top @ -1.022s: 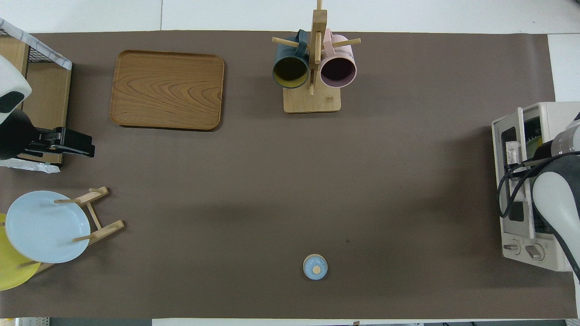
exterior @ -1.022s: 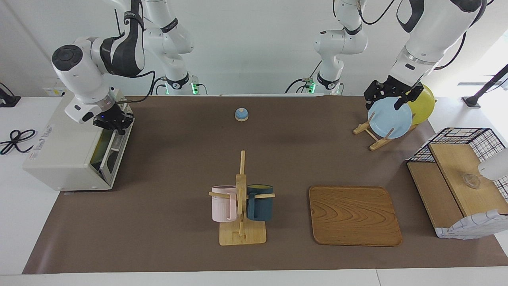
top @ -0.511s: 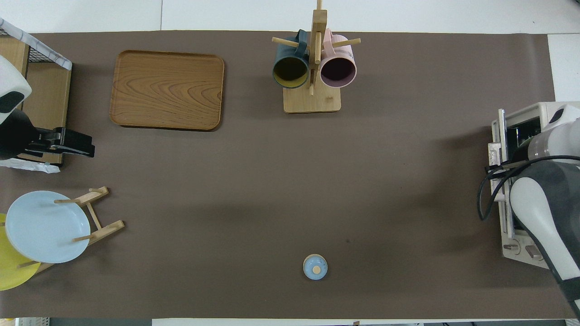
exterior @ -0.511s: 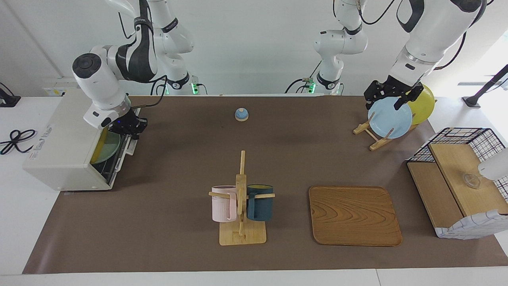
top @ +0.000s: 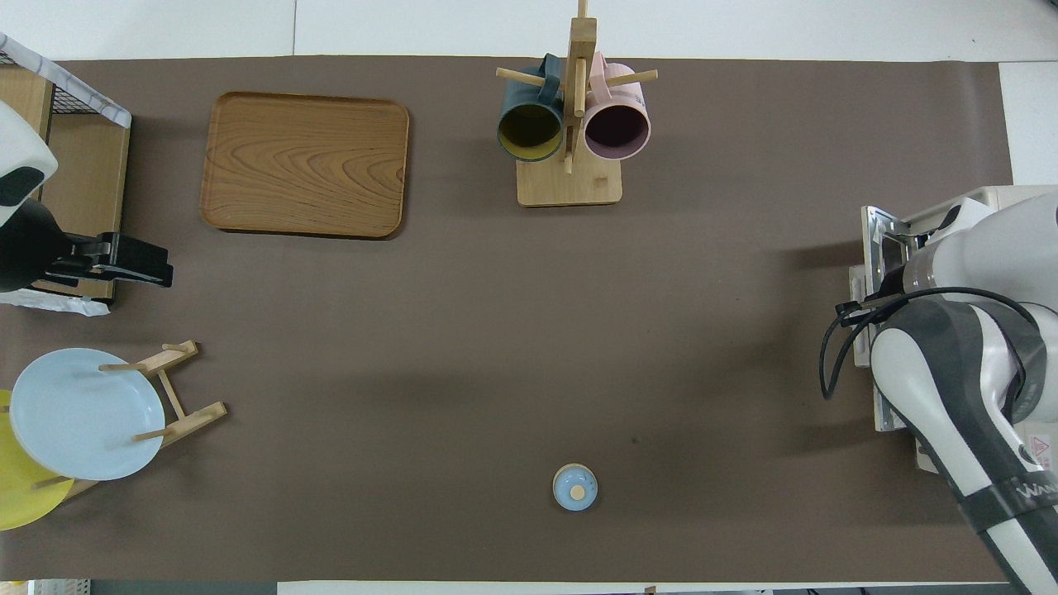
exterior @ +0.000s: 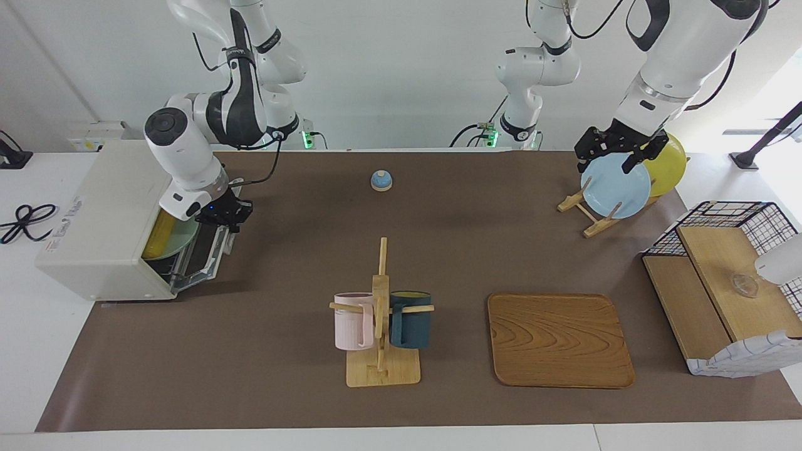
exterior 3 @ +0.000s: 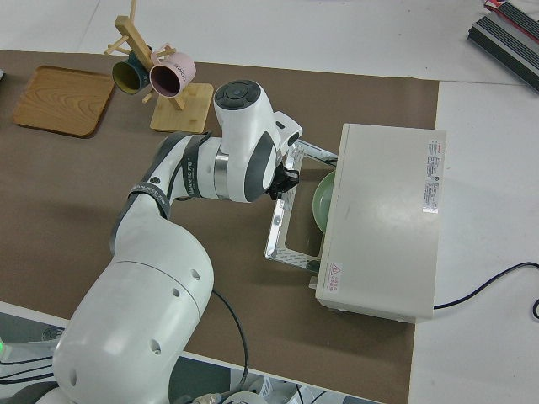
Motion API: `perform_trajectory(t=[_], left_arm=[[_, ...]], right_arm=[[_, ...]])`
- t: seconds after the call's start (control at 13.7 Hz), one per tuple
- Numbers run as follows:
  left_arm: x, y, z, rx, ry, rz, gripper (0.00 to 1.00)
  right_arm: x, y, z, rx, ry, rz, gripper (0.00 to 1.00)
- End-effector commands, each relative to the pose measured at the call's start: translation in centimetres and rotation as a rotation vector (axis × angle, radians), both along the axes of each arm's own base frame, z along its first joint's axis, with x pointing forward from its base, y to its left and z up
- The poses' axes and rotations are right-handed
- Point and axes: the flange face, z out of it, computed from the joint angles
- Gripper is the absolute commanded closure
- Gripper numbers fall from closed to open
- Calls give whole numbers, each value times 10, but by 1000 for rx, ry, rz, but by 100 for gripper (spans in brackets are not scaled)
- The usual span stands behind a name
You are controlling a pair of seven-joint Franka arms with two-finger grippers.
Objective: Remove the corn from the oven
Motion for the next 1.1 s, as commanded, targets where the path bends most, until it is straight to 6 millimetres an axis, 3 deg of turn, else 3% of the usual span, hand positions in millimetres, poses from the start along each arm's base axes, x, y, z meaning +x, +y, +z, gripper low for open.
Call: perform_trajectory(t=[0.0,0.58,0.8,1.02], left_arm=[[-6,1,3,14,-1,3,0],[-6,1,3,14,0,3,0],[-6,2,2,14,2,5,0],[-6,2,3,14,0,5,0]], right_arm=[[6,-43,-25,-46,-34,-20,100],[7,-44,-61,-43,-29,-18,100],[11,-48,-89,-41,-20,-24,100],[12,-47,-88,-41,-23,-22,100]])
